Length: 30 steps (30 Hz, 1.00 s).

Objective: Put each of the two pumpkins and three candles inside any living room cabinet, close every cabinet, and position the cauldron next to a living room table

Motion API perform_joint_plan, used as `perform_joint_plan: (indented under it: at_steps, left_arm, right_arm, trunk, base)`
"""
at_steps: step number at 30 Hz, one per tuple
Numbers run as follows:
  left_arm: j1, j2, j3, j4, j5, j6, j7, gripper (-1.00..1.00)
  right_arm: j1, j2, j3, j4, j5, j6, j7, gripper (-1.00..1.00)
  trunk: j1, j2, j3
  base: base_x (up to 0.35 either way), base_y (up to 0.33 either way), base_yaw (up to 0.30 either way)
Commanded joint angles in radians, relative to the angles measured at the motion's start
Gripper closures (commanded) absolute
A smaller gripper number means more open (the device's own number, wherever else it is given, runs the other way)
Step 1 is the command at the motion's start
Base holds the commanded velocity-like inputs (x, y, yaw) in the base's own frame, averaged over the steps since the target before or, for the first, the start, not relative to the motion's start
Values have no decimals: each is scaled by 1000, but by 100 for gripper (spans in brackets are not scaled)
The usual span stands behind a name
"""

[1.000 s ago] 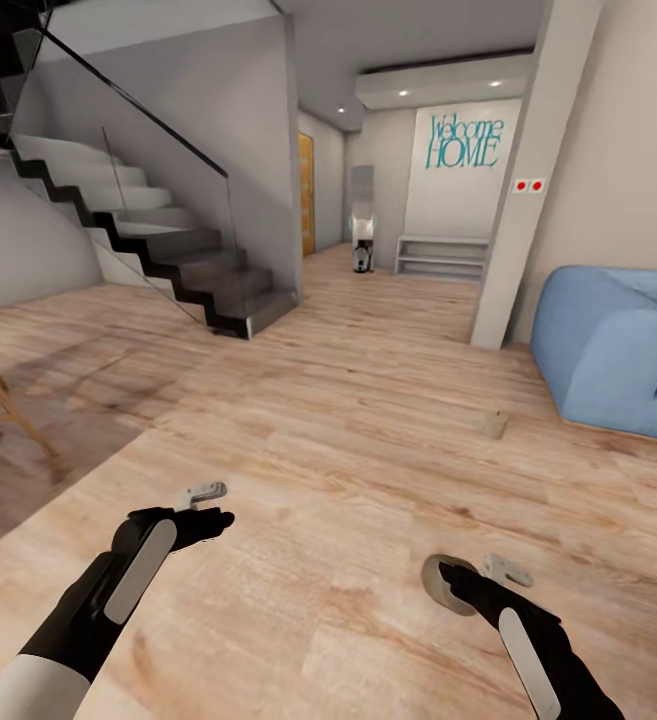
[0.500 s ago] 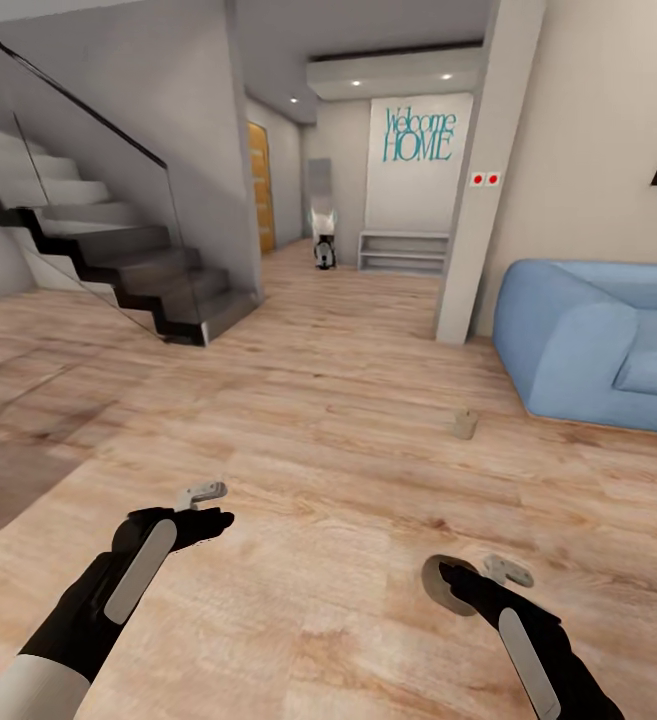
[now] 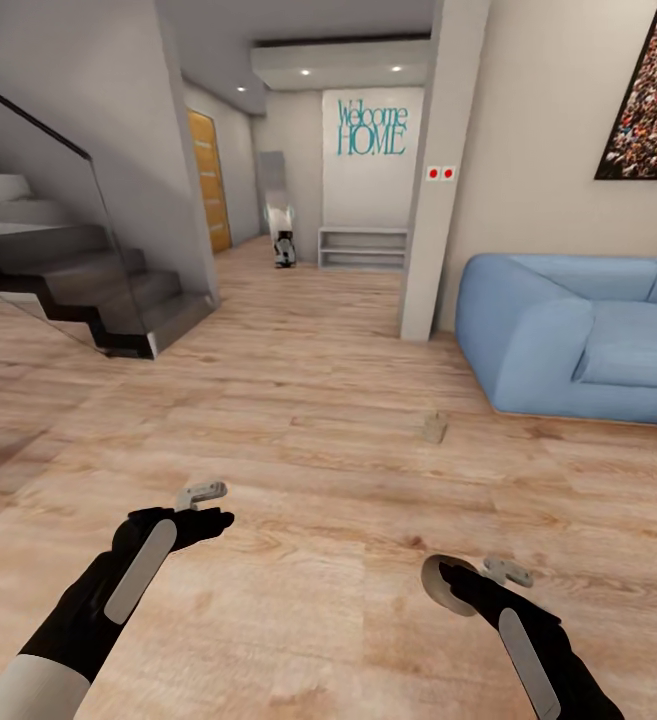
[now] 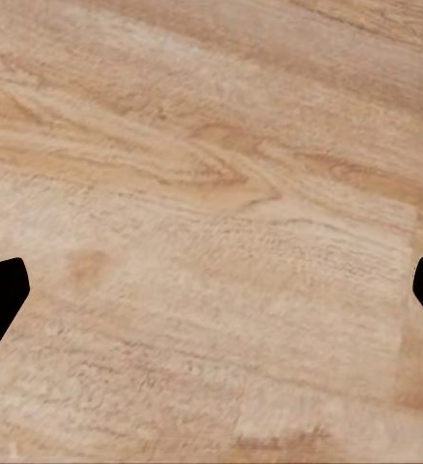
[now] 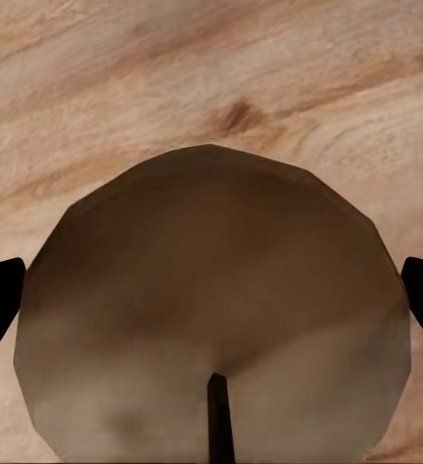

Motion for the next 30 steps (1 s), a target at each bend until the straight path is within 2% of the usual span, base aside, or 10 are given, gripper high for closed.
perform_joint_plan:
  at_steps: [1, 30]
  left_arm:
    - [0, 1, -2, -1, 11, 1, 10, -100]
    - [0, 0, -2, 2, 11, 1, 11, -100]
  right_arm:
    - [-1, 0, 1, -2, -11, 4, -8, 100]
    - [-1, 0, 2, 3, -10, 2, -8, 100]
  trunk:
    - [0, 0, -1]
    - [0, 0, -2]
  base:
    - [337, 0, -271]
    - [337, 0, -278]
